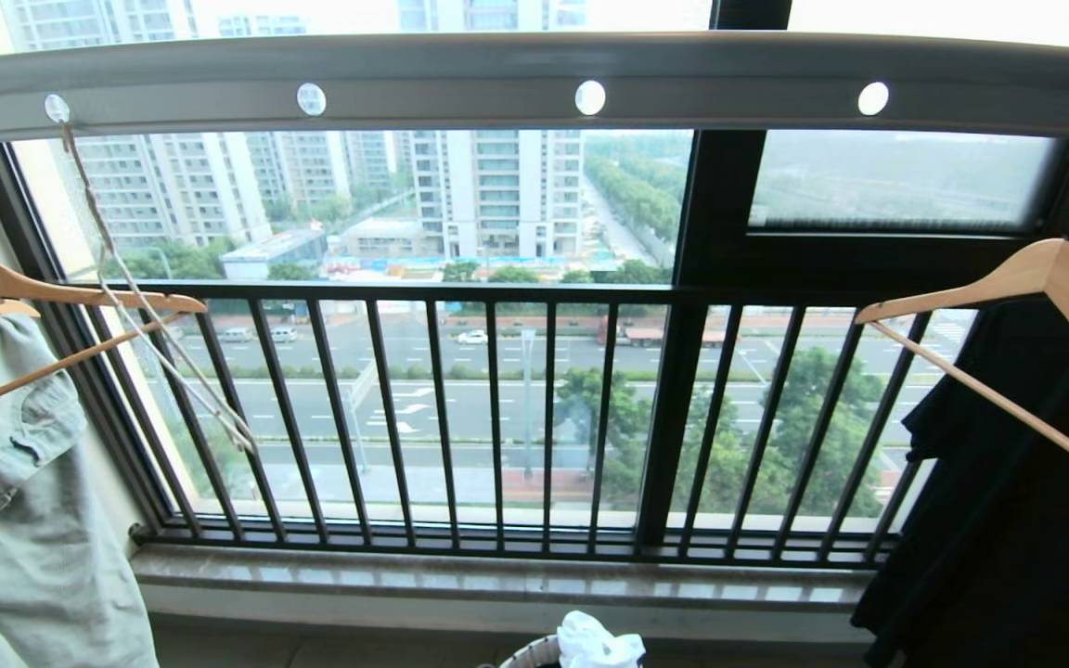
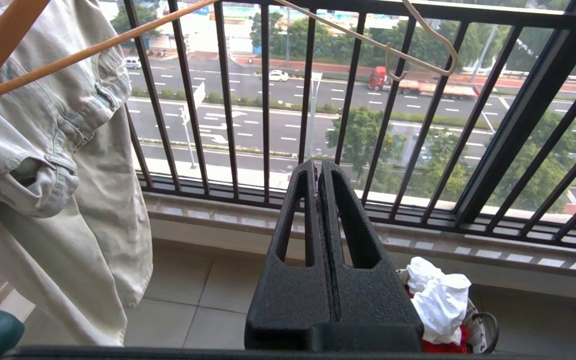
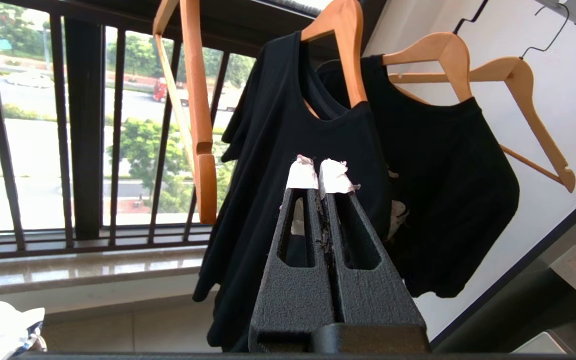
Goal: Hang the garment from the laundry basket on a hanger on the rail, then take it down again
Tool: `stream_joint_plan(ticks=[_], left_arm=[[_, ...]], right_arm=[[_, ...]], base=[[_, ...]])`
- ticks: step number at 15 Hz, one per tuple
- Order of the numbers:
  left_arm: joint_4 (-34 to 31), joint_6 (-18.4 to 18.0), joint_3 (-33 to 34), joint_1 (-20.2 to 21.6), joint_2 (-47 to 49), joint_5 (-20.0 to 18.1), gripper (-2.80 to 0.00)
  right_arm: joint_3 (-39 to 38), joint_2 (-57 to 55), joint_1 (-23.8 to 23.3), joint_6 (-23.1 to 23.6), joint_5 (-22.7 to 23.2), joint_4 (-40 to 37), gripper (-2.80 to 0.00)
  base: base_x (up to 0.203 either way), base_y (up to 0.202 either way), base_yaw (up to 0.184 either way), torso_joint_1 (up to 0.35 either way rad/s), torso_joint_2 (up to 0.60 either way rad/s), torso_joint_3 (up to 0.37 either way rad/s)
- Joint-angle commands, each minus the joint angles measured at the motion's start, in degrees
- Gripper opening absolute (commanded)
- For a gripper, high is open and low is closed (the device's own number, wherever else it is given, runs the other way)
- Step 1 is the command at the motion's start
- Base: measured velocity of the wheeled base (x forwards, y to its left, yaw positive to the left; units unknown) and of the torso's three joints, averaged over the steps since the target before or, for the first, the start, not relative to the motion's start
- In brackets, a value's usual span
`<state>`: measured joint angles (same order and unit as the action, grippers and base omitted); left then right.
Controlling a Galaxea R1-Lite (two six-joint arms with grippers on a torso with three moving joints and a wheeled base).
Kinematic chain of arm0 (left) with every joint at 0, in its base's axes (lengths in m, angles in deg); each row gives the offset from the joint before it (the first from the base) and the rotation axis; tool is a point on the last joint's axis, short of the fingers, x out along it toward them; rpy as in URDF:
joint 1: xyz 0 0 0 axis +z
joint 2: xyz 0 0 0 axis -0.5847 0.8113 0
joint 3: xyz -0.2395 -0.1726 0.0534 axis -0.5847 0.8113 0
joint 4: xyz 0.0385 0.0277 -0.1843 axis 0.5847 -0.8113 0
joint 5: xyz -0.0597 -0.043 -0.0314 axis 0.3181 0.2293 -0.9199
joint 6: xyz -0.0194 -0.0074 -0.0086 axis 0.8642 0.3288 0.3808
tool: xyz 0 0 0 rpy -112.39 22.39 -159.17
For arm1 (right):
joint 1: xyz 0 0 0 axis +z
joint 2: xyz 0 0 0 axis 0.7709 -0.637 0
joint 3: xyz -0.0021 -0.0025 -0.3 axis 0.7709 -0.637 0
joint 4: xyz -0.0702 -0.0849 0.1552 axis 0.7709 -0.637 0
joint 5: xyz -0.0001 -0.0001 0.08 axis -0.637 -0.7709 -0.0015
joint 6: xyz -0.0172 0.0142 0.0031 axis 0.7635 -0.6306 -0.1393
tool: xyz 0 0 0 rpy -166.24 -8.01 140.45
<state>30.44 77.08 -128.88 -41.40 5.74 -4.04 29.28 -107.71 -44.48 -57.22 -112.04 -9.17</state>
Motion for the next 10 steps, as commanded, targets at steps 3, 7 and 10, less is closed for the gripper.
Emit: stream_joint_plan(ticks=[3,7,10], left_arm=[[-1.17,-0.36,-7.50,0.09,4.21,-0.35,-2.80],[-3.12,-0.58,-7.39,1.31,1.72,-0.69,-2.80],[-6.30,-0.64,-1.39,3.32,-2.85,-5.17,-2.80]], right_arm=[[-0.71,-1.52,0.79,0.21,0.14,-0.28,-2.80],[-3.51,-1.52,0.90,-0.03,0.80,-0.03,-2.80],[-8.36,1.04,0.91,-1.02,1.29,0.24,-2.80]], base=[[0.000,0.000,0.000,0.000,0.00,0.000],[0.000,0.000,0.000,0.000,0.00,0.000],[0.000,0.000,0.000,0.000,0.00,0.000]])
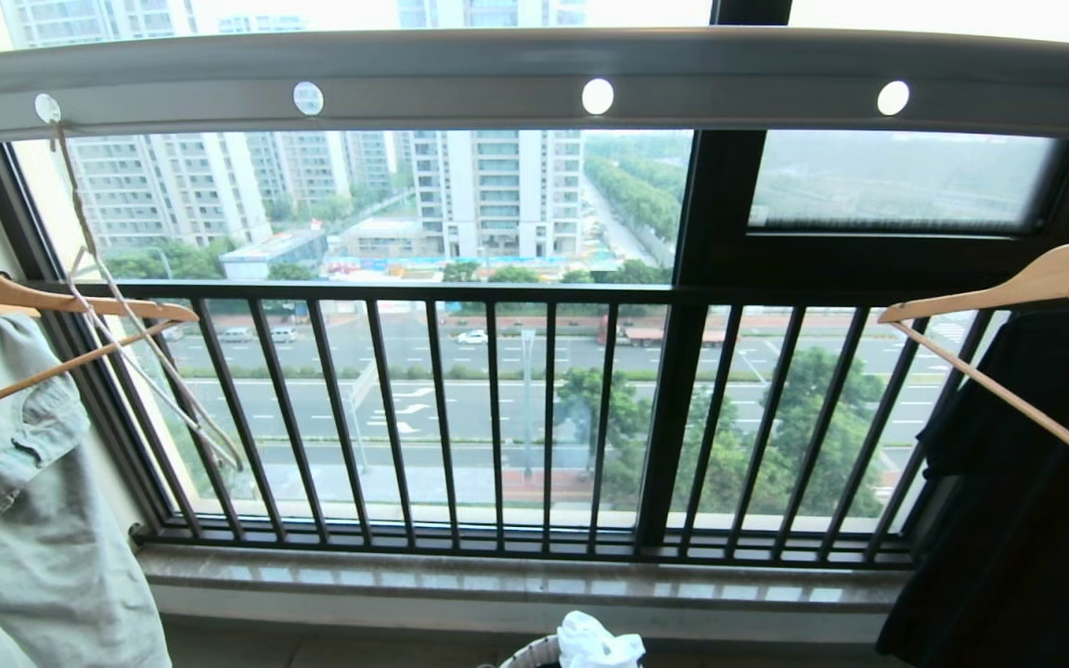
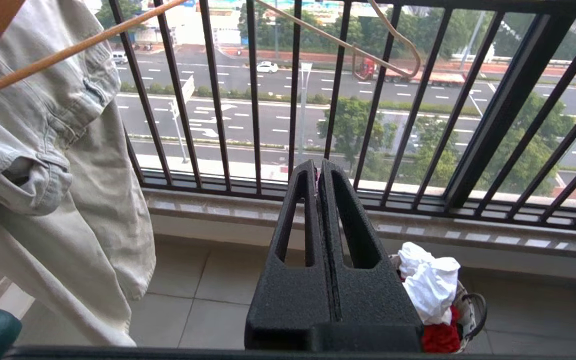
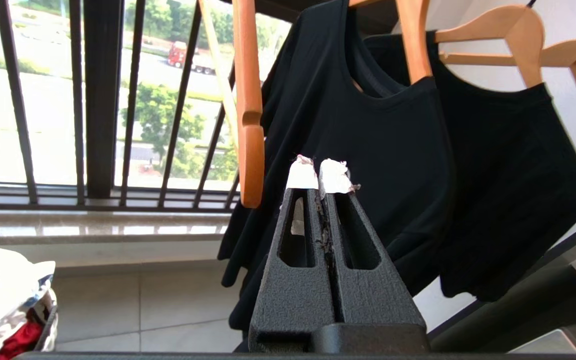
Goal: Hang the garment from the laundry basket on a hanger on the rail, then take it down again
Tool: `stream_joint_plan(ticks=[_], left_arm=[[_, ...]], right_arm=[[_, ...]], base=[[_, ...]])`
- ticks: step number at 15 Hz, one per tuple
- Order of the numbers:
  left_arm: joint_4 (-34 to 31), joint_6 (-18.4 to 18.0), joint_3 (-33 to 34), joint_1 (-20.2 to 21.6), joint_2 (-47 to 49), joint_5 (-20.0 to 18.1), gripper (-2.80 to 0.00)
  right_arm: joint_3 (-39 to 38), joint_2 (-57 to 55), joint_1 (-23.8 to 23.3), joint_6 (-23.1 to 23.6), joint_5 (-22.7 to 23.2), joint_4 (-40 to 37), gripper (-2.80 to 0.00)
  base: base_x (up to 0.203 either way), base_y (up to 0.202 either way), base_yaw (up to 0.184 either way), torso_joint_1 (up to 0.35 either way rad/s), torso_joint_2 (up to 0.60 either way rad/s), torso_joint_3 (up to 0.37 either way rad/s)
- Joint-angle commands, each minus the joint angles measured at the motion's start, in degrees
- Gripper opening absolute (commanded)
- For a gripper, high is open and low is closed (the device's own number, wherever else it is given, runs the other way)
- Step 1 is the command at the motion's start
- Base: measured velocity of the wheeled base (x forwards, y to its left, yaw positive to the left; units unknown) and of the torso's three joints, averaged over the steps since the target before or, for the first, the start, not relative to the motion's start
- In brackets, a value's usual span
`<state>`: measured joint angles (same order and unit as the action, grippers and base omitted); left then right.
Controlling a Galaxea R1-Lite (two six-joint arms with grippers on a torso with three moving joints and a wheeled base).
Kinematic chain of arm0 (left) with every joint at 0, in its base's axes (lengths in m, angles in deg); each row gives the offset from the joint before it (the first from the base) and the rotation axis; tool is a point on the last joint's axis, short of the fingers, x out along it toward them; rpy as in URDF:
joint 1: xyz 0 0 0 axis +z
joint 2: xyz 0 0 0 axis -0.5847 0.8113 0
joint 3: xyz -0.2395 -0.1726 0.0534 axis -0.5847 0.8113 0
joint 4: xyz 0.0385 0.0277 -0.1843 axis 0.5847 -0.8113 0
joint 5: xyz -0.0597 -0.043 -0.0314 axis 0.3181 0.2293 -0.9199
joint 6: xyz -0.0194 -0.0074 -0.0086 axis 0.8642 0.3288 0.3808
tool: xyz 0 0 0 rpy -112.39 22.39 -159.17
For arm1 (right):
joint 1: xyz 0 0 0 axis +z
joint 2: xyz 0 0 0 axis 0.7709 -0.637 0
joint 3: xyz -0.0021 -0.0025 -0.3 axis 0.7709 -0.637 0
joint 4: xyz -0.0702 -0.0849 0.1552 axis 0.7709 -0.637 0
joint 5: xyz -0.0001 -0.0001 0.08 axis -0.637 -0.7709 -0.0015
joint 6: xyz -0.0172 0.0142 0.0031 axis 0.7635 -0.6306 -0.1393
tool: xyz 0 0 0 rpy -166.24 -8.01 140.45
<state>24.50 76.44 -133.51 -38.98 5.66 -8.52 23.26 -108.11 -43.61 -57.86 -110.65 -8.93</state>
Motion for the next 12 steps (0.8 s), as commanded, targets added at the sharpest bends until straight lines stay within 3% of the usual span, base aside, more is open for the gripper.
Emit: stream_joint_plan(ticks=[1,3,5,9,12], left_arm=[[-0.31,-0.12,6.69,1.40,-4.29,-1.04,-2.80],[1.59,-0.67,14.49,2.03,-7.73,-1.29,-2.80],[6.95,-2.71,23.95,2.29,-11.87,-1.36,-2.80],[19.62,-6.43,37.58,2.56,-15.72,-1.35,-2.80],[26.76,-8.34,42.07,2.58,-15.90,-4.63,-2.80]], right_arm=[[-4.06,2.64,0.03,-1.71,-0.07,0.06,-2.80],[-5.09,2.80,0.01,-7.45,-3.11,-0.33,-2.80],[-6.34,2.82,-0.03,-9.04,-9.65,0.01,-2.80],[-5.34,2.40,-1.52,-7.33,-9.65,0.53,-2.80],[-6.39,3.78,-3.81,-7.17,-9.14,0.35,-2.80]], base=[[0.000,0.000,0.000,0.000,0.00,0.000],[0.000,0.000,0.000,0.000,0.00,0.000],[0.000,0.000,0.000,0.000,0.00,0.000],[0.000,0.000,0.000,0.000,0.00,0.000],[0.000,0.000,0.000,0.000,0.00,0.000]])
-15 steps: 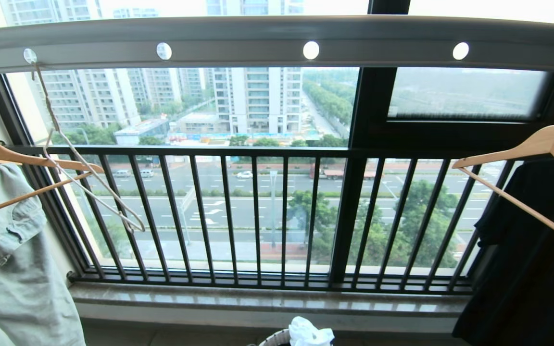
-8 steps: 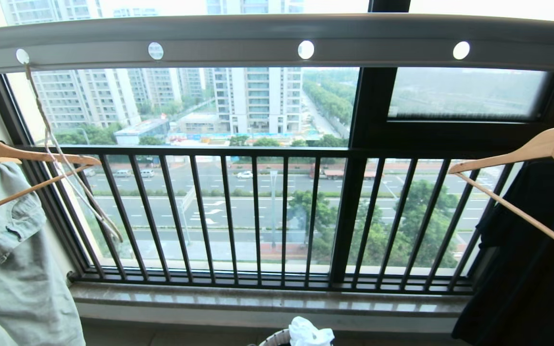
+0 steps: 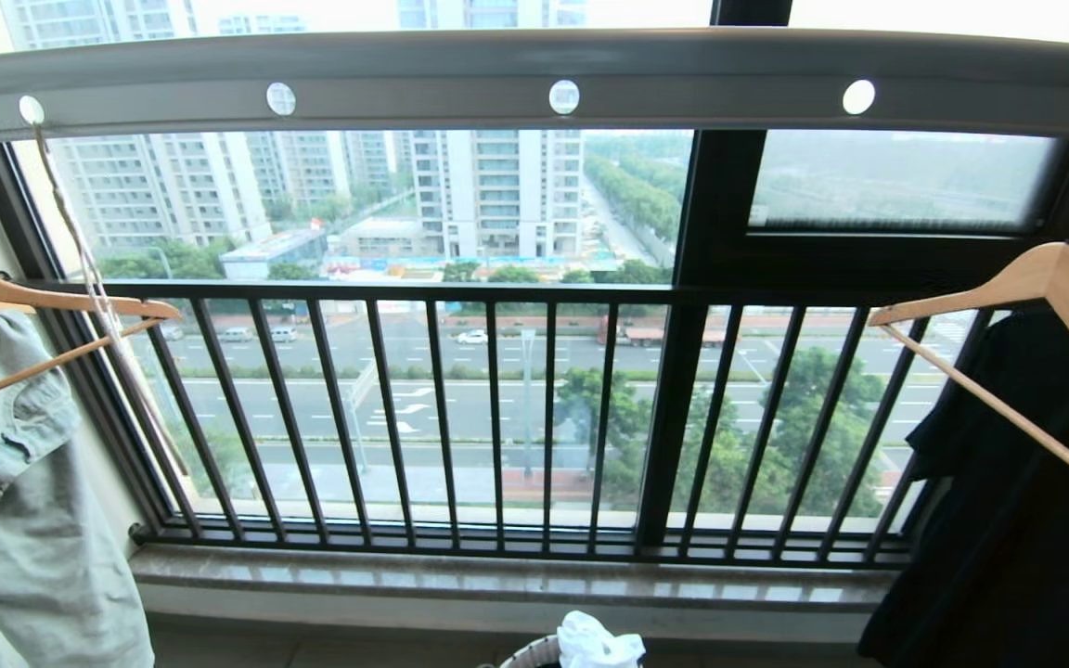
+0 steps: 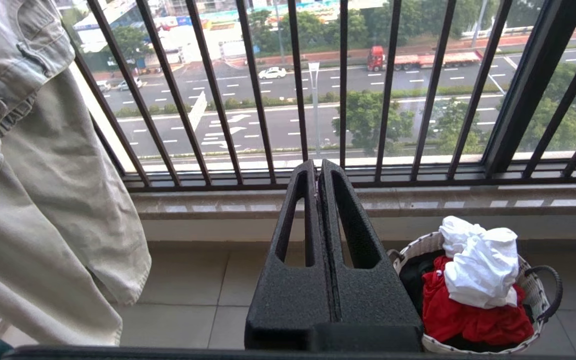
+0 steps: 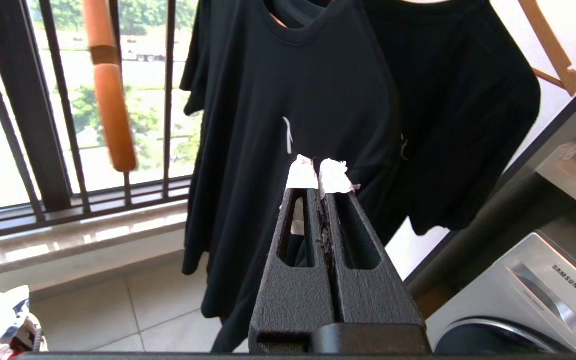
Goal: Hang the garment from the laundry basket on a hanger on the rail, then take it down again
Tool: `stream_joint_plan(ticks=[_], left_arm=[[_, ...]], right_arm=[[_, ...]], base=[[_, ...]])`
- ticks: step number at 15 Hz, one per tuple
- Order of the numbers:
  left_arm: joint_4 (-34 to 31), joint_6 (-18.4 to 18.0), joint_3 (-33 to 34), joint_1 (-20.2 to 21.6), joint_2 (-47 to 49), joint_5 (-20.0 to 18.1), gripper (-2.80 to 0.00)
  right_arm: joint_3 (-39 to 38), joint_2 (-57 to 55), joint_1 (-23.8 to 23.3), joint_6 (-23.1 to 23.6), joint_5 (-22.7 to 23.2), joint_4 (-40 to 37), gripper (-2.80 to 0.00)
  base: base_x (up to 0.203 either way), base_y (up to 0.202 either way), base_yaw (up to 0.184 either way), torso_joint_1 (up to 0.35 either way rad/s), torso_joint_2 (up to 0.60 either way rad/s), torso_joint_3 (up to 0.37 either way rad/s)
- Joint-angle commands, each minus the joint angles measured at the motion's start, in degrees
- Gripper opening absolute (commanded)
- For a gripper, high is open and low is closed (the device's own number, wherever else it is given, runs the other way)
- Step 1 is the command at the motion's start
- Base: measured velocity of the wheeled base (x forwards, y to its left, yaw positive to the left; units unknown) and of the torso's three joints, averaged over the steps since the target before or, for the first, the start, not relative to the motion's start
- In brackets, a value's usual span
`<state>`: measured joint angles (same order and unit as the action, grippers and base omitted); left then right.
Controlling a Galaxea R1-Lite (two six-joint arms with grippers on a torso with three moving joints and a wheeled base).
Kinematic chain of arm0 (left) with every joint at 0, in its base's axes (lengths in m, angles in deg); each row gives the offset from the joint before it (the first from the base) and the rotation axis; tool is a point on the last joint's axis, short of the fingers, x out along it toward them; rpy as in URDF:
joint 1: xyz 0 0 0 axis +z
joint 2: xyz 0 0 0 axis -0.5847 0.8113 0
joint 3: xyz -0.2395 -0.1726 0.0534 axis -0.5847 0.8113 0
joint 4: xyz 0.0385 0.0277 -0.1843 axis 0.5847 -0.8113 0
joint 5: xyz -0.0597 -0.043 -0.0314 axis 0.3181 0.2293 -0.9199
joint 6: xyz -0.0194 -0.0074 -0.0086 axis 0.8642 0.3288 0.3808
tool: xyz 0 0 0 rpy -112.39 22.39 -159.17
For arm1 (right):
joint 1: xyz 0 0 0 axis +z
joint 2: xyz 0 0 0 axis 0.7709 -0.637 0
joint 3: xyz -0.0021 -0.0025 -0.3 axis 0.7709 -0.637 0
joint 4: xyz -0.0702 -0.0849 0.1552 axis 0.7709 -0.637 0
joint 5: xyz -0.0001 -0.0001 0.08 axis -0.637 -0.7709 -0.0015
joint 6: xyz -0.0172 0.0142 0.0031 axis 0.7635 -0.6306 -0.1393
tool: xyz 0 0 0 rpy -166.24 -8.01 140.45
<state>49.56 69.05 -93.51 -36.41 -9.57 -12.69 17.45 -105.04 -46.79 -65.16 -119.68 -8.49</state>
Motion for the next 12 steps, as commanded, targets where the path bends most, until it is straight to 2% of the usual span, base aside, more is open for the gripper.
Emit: stream_joint_plan(ticks=[1,2,4,6,8,12], left_arm=[[2.58,-1.82,2.46,0.02,-0.61,-0.81,-2.80],[2.93,-2.46,3.06,0.02,-0.67,-0.99,-2.80],[5.05,-2.99,3.76,0.02,-0.68,-1.10,-2.80],[5.78,-3.01,4.04,0.02,-0.68,-1.10,-2.80],[5.78,-2.84,4.04,0.02,-0.60,-1.13,-2.80],[5.78,-0.98,4.04,0.02,-0.64,-1.06,-2.80]], right_arm=[[-1.68,1.15,-0.65,-0.19,0.69,0.08,-2.80],[-3.75,1.46,-0.70,-1.26,3.06,0.61,-2.80],[-9.15,3.79,-1.56,-5.16,14.97,4.66,-2.80],[-12.02,10.56,-2.36,-6.09,21.67,7.01,-2.80],[-16.64,15.83,-2.67,-6.67,32.15,9.12,-2.80],[-29.98,15.69,-2.84,-7.32,36.88,22.14,-2.80]], base=[[0.000,0.000,0.000,0.000,0.00,0.000],[0.000,0.000,0.000,0.000,0.00,0.000],[0.000,0.000,0.000,0.000,0.00,0.000],[0.000,0.000,0.000,0.000,0.00,0.000],[0.000,0.000,0.000,0.000,0.00,0.000],[0.000,0.000,0.000,0.000,0.00,0.000]])
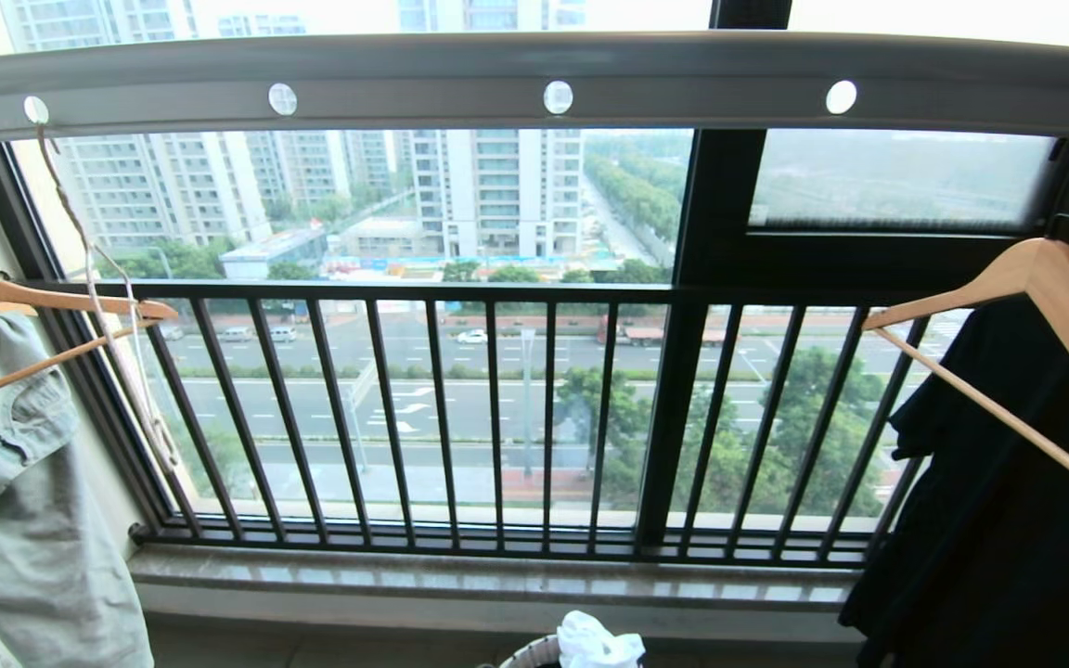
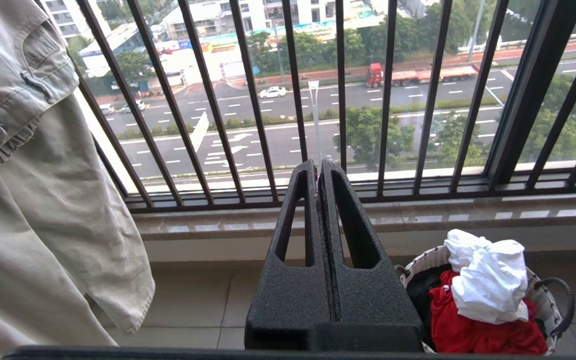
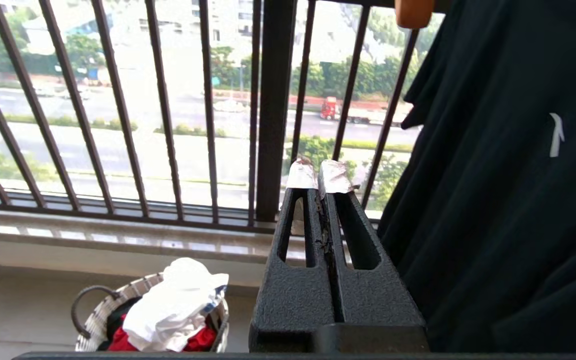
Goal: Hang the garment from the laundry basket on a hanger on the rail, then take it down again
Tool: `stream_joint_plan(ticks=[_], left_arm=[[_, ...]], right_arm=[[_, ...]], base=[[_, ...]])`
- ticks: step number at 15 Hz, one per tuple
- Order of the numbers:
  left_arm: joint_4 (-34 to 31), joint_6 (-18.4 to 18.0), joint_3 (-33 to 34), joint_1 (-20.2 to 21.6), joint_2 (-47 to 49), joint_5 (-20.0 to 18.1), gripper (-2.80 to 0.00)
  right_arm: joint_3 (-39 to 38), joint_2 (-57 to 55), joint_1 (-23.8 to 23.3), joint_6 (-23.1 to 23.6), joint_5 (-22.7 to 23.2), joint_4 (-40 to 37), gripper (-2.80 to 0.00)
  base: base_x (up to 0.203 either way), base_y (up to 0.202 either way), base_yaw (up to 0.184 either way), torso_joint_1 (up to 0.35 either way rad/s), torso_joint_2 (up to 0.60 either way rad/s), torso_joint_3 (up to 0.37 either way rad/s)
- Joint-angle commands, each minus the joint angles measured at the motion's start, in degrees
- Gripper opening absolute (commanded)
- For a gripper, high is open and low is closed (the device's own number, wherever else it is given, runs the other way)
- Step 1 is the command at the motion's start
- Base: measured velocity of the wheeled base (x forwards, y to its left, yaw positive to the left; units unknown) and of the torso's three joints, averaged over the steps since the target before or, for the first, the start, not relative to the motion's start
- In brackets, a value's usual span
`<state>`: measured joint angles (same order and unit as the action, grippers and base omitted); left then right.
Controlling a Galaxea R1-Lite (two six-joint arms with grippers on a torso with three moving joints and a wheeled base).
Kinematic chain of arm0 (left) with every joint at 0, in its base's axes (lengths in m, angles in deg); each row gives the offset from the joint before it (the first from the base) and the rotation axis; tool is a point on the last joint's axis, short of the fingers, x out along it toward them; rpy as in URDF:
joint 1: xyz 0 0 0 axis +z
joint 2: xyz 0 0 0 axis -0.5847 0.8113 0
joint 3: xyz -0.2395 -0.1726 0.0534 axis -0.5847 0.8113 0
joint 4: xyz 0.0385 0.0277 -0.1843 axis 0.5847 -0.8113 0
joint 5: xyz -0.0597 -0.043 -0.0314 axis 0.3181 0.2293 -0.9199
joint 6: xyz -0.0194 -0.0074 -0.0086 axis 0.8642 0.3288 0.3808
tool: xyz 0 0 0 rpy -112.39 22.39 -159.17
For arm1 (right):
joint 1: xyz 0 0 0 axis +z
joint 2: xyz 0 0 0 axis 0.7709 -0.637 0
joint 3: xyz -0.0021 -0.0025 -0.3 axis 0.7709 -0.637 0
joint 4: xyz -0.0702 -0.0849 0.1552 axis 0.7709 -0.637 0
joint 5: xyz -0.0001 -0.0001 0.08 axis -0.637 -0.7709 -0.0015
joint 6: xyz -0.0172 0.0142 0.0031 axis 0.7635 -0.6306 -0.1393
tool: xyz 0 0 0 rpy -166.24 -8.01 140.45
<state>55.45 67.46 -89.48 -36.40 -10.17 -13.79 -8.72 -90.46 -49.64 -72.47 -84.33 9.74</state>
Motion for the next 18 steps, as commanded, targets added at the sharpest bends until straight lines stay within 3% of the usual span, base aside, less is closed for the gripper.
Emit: stream_joint_plan(ticks=[1,3,18], left_arm=[[-0.11,2.17,0.00,0.01,-0.07,0.16,-2.80],[-0.03,5.41,0.00,0.01,-0.06,0.17,-2.80],[-0.02,5.51,0.00,0.01,-0.07,0.25,-2.80]], right_arm=[[-3.92,1.09,0.00,0.03,2.12,2.36,-2.80],[-3.38,1.08,0.00,0.10,3.39,0.43,-2.80],[-3.64,1.08,0.00,-0.87,3.21,1.38,-2.80]], base=[[0.000,0.000,0.000,0.000,0.00,0.000],[0.000,0.000,0.000,0.000,0.00,0.000],[0.000,0.000,0.000,0.000,0.00,0.000]])
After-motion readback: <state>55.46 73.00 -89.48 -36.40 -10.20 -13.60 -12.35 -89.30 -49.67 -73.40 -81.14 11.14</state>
